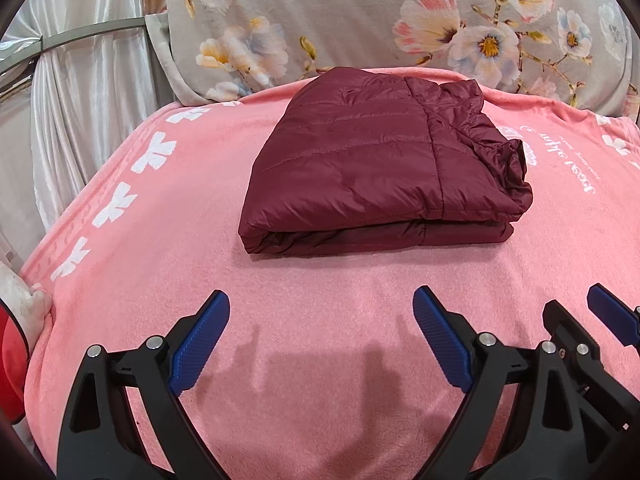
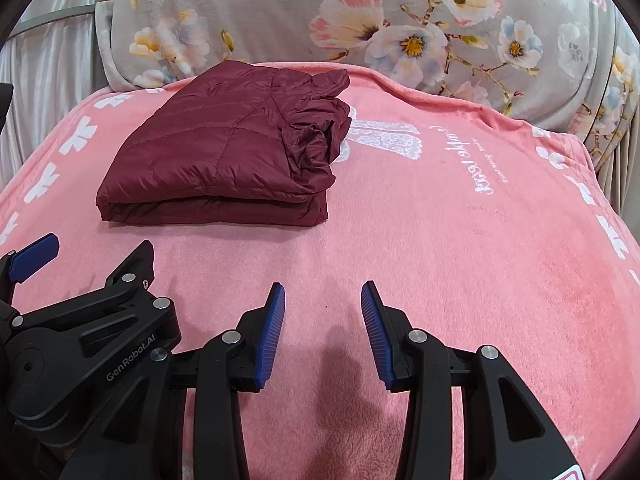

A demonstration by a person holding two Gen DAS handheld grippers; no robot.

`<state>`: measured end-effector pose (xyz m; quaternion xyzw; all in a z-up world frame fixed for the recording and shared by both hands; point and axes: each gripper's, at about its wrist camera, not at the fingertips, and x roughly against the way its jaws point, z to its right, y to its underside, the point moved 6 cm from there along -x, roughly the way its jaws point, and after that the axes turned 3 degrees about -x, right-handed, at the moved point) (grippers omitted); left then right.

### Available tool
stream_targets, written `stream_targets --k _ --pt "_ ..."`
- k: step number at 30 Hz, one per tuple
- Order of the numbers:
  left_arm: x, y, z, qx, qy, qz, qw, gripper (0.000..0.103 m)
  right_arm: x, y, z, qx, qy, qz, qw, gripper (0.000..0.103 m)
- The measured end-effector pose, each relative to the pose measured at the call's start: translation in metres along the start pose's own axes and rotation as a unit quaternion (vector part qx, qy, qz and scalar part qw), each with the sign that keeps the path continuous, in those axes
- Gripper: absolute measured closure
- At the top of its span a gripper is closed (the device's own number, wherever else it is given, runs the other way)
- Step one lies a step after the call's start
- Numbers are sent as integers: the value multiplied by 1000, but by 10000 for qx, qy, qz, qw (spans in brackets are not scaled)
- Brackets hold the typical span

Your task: Fold large clothes

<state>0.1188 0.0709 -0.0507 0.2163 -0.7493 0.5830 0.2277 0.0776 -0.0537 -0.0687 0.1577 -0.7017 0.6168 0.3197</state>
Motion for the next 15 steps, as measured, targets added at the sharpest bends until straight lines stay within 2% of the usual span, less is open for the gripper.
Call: stream_targets --k 15 --pt "-3 -2 -3 -75 24 0 10000 16 0 1 -3 0 14 3 10000 63"
